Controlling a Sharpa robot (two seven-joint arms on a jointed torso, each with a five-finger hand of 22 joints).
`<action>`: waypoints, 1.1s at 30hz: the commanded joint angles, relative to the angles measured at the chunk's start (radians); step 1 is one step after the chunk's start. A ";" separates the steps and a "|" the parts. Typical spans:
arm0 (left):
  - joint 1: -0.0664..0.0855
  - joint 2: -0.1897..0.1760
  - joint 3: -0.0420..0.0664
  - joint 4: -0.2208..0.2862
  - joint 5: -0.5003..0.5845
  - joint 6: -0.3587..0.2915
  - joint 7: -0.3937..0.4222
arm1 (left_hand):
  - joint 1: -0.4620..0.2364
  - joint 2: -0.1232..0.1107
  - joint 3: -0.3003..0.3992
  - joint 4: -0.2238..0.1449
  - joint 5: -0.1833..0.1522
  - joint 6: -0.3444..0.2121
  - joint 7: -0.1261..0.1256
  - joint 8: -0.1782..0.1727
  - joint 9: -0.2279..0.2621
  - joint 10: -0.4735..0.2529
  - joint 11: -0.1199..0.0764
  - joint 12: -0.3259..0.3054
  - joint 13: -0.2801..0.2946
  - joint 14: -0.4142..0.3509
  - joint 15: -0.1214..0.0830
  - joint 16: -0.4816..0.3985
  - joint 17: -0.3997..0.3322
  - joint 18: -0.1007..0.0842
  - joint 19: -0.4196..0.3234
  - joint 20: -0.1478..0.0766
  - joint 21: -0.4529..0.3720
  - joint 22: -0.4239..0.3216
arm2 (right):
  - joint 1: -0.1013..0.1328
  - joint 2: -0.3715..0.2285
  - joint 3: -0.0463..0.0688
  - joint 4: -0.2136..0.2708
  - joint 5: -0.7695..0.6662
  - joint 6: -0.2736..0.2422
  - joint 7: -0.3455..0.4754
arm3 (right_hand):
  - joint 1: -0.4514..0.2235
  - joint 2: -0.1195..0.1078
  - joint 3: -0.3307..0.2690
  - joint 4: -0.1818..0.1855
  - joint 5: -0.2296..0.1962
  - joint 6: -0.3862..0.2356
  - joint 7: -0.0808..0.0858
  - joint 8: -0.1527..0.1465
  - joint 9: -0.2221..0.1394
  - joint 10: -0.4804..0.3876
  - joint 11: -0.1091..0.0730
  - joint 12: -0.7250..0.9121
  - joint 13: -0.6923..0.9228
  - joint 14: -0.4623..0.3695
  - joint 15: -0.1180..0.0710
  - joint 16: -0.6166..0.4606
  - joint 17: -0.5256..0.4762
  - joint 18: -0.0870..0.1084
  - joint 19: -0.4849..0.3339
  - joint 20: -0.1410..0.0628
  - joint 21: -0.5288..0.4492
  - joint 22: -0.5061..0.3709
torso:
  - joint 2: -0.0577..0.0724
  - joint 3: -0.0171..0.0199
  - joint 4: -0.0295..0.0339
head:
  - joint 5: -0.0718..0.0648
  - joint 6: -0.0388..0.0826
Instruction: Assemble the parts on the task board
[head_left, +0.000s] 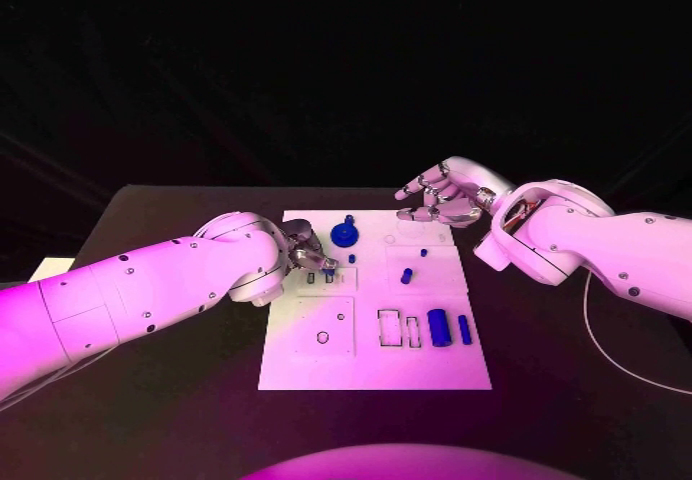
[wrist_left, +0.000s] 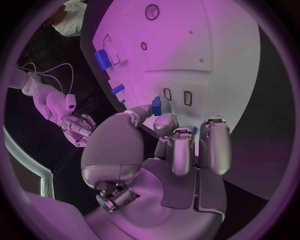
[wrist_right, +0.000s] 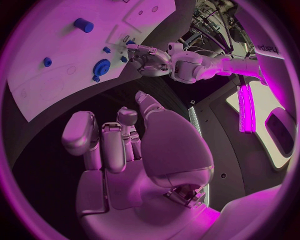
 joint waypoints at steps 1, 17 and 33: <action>-0.007 -0.006 0.000 0.013 -0.044 -0.088 0.041 | 0.020 0.021 0.093 -0.087 -0.010 0.004 -0.007 0.003 0.001 0.003 0.000 -0.002 -0.002 0.103 -0.002 0.002 0.263 -0.020 0.048 -0.007 0.001 0.151 | -0.001 -0.001 0.000 0.001 -0.003 0.010 0.005 | -0.004 0.006 0.000 0.003 0.006 0.006 -0.002 0.004 0.001 0.006 0.000 0.004 -0.001 0.052 0.000 -0.003 0.021 0.002 -0.004 -0.005 -0.003 -0.001 | 0.000 0.0001 0.0004 | 0.001 -0.001; -0.057 -0.010 0.000 0.014 -0.193 -0.122 0.046 | 0.019 0.024 0.100 -0.084 -0.069 0.001 -0.006 0.003 -0.003 0.000 0.002 -0.008 -0.010 0.103 -0.001 0.002 0.263 -0.020 0.049 -0.005 0.000 0.152 | -0.001 -0.006 0.000 0.003 -0.002 0.011 0.006 | -0.008 0.008 -0.001 0.007 0.006 0.006 -0.002 0.004 0.001 0.006 0.000 0.005 -0.001 0.052 0.000 -0.002 0.021 0.002 -0.004 -0.005 -0.003 -0.001 | 0.001 -0.0007 -0.0020 | 0.005 -0.003; -0.082 -0.012 0.001 0.017 -0.204 -0.050 0.025 | 0.025 0.026 0.136 -0.079 -0.179 -0.003 -0.004 0.003 -0.009 -0.004 0.004 -0.012 -0.017 0.103 0.001 0.002 0.263 -0.019 0.049 -0.003 -0.004 0.151 | -0.001 -0.010 -0.001 0.003 -0.001 0.017 0.007 | -0.012 0.011 -0.002 0.010 0.007 0.006 -0.002 0.005 0.001 0.007 0.000 0.007 0.000 0.052 0.000 -0.003 0.020 0.001 -0.004 -0.005 -0.003 0.000 | 0.001 -0.0006 -0.0025 | 0.000 -0.007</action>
